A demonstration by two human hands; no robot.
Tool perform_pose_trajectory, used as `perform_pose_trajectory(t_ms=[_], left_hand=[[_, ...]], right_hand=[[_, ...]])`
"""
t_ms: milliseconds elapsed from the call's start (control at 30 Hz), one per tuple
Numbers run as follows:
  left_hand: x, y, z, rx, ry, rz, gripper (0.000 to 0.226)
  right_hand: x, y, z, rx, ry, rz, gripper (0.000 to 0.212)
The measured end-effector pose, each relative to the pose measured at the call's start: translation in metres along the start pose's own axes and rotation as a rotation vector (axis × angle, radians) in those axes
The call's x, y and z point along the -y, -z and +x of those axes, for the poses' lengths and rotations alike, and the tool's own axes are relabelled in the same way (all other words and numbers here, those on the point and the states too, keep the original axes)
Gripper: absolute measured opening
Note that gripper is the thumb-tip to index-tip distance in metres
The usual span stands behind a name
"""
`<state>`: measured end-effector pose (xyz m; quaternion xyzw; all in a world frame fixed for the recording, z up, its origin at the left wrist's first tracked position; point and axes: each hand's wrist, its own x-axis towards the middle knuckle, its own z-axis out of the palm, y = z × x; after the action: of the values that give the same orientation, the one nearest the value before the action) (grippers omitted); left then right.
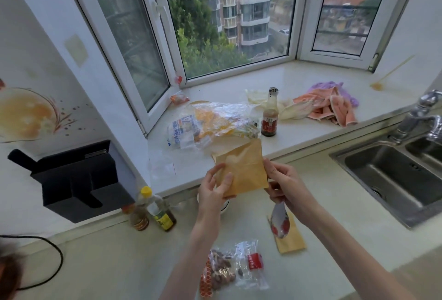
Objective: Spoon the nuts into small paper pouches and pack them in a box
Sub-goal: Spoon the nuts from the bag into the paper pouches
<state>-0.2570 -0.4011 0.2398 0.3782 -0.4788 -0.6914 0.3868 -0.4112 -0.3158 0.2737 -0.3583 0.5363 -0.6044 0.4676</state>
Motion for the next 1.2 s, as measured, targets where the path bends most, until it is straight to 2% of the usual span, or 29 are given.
perform_pose_trajectory(t_ms=[100, 233, 367, 467, 733, 867, 1000, 1100, 1200], left_hand=[[0.001, -0.001, -0.009, 0.014, 0.007, -0.033, 0.039], [0.004, -0.001, -0.018, 0.043, 0.014, -0.046, 0.034], [0.004, 0.004, -0.025, 0.062, 0.003, -0.007, 0.032], [0.004, 0.007, -0.03, 0.089, -0.02, 0.081, 0.027], [0.0, 0.01, -0.042, 0.135, 0.018, 0.171, 0.025], [0.0, 0.008, -0.048, 0.178, -0.097, 0.425, 0.027], [-0.006, 0.009, -0.057, 0.183, -0.191, 0.41, 0.015], [-0.013, 0.013, -0.059, 0.233, -0.237, 0.456, 0.019], [-0.02, 0.017, -0.06, 0.269, -0.245, 0.509, 0.017]], right_hand=[[0.002, -0.004, -0.012, -0.02, -0.005, 0.013, 0.048], [0.005, -0.01, -0.027, -0.057, -0.004, -0.047, 0.039], [0.009, -0.013, -0.04, -0.168, 0.114, -0.209, 0.024], [0.013, -0.016, -0.049, -0.167, 0.188, -0.337, 0.025], [0.006, -0.022, -0.064, -0.186, 0.179, -0.53, 0.039], [-0.001, -0.034, -0.068, -0.179, 0.213, -0.562, 0.045], [-0.006, -0.043, -0.066, -0.19, 0.237, -0.546, 0.031], [-0.008, -0.052, -0.064, -0.18, 0.236, -0.552, 0.037], [-0.011, -0.062, -0.061, -0.162, 0.216, -0.567, 0.028]])
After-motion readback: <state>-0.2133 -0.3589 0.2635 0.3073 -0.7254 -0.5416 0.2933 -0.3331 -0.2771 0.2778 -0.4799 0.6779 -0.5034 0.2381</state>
